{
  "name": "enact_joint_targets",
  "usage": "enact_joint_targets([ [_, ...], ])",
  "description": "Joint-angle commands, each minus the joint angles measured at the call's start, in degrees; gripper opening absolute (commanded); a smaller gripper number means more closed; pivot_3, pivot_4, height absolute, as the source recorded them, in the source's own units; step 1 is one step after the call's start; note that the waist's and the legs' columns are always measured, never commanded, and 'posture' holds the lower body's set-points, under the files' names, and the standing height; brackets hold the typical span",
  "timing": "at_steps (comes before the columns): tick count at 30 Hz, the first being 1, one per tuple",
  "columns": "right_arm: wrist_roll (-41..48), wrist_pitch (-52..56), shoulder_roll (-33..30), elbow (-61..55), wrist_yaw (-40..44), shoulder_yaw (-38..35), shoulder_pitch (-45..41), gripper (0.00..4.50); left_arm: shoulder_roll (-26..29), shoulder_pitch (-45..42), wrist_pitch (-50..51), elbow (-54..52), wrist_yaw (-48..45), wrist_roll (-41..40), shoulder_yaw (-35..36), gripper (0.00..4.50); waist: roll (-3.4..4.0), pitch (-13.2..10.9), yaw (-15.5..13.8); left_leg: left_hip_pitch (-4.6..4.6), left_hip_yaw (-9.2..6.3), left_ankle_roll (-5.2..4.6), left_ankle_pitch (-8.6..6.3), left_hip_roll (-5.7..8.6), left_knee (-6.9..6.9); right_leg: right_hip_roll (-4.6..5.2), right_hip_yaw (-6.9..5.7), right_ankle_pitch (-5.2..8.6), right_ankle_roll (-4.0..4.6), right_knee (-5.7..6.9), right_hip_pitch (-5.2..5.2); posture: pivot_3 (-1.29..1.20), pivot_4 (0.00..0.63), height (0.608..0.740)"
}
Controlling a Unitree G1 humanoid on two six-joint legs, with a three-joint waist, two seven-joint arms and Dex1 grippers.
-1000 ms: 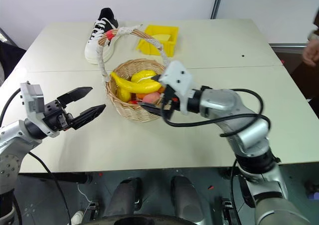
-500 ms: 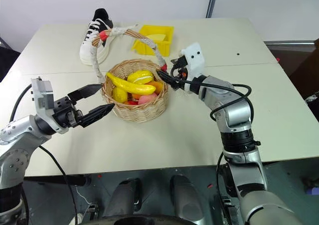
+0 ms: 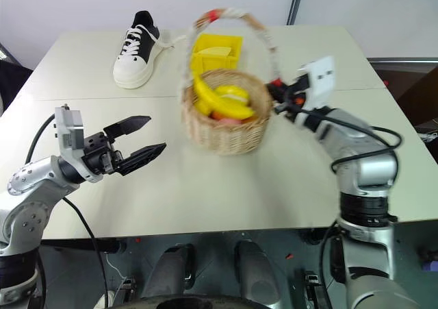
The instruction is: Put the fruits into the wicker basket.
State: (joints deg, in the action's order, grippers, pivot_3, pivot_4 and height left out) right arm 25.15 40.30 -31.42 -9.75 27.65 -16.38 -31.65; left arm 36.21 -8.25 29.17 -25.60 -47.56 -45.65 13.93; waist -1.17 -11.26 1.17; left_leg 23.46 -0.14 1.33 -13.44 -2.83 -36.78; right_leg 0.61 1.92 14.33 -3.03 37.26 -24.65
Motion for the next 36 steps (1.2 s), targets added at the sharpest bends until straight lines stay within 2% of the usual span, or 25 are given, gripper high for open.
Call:
enact_joint_targets([
  [1,-3.63,-4.81,-3.23,4.12,-5.28,-6.1,-0.85,0.04,-0.43,-2.4,-1.51,0.76,-1.19,0.5,-1.3,4.5,0.0,0.0,-0.05,0.0,0.0,0.0,0.0,0.0,0.0,0.0,0.0,0.0,0.0,0.0,0.0,0.0,0.15,0.74],
  [8,-8.65,-11.36,-5.48,16.62,-11.65,-9.18,-2.07,0.04,-1.55,-5.11,-2.34,2.63,-2.04,1.83,-4.08,4.5,0.06,-0.01,0.29,-0.03,0.06,-0.07,-0.04,0.0,0.0,-0.05,0.12,-0.01,-0.01,0.02,-0.01,0.0,0.15,0.74],
  [9,-8.16,-11.39,-5.34,17.13,-11.83,-9.7,-1.99,0.74,-1.65,-5.29,-2.43,2.83,-2.04,2.02,-4.22,4.5,0.06,-0.01,0.31,-0.05,0.09,-0.1,-0.05,0.0,0.01,-0.06,0.17,-0.02,-0.04,0.04,-0.02,0.0,0.15,0.74],
  [11,-7.33,-11.74,-5.34,17.03,-11.59,-10.2,-1.43,1.31,-1.76,-5.51,-2.57,3.17,-1.99,2.56,-4.34,4.5,0.06,-0.01,0.16,-0.05,0.07,-0.11,-0.06,-0.01,0.01,-0.07,0.17,-0.03,-0.05,0.04,-0.02,0.0,0.15,0.74],
  [16,-7.35,-13.31,-6.77,13.32,-8.75,-10.24,2.43,3.78,-2.13,-4.26,-2.85,4.14,-0.75,4.0,-3.3,4.5,0.06,-0.01,-0.05,-0.05,0.12,-0.11,-0.06,0.0,0.0,-0.06,0.2,-0.02,-0.06,0.03,-0.01,0.0,0.15,0.74],
  [22,-1.53,-16.5,-8.29,6.97,0.91,-15.08,12.84,3.78,-2.11,0.37,-3.74,7.24,5.11,8.59,0.34,4.5,0.06,-0.01,-0.18,-0.05,0.12,-0.14,-0.07,0.0,0.01,-0.05,0.21,0.01,-0.1,0.02,0.0,0.0,0.15,0.74],
  [24,1.49,-15.75,-8.57,3.05,6.21,-14.7,17.63,3.78,-2.12,2.63,-5.04,8.41,6.32,10.14,2.13,4.5,0.07,-0.01,-0.03,-0.06,0.12,-0.14,-0.07,0.0,0.0,-0.05,0.21,0.01,-0.08,0.02,0.0,0.0,0.15,0.74],
  [29,6.17,-14.73,-8.79,-8.27,17.88,-6.55,27.68,3.78,-2.88,7.05,-8.14,11.37,9.92,14.73,4.06,4.5,0.09,0.0,0.25,-0.18,0.13,-0.15,-0.08,-0.06,0.01,-0.08,0.27,0.14,-0.23,0.05,0.06,0.0,0.15,0.74],
  [36,1.53,-19.44,-4.74,-6.68,18.43,4.73,26.37,3.78,-5.08,12.85,-11.92,11.66,10.52,16.83,4.58,4.5,0.06,0.02,-0.12,-0.15,0.19,-0.13,-0.09,-0.02,-0.06,0.02,0.29,0.13,-0.19,0.01,0.07,0.0,0.15,0.74],
])
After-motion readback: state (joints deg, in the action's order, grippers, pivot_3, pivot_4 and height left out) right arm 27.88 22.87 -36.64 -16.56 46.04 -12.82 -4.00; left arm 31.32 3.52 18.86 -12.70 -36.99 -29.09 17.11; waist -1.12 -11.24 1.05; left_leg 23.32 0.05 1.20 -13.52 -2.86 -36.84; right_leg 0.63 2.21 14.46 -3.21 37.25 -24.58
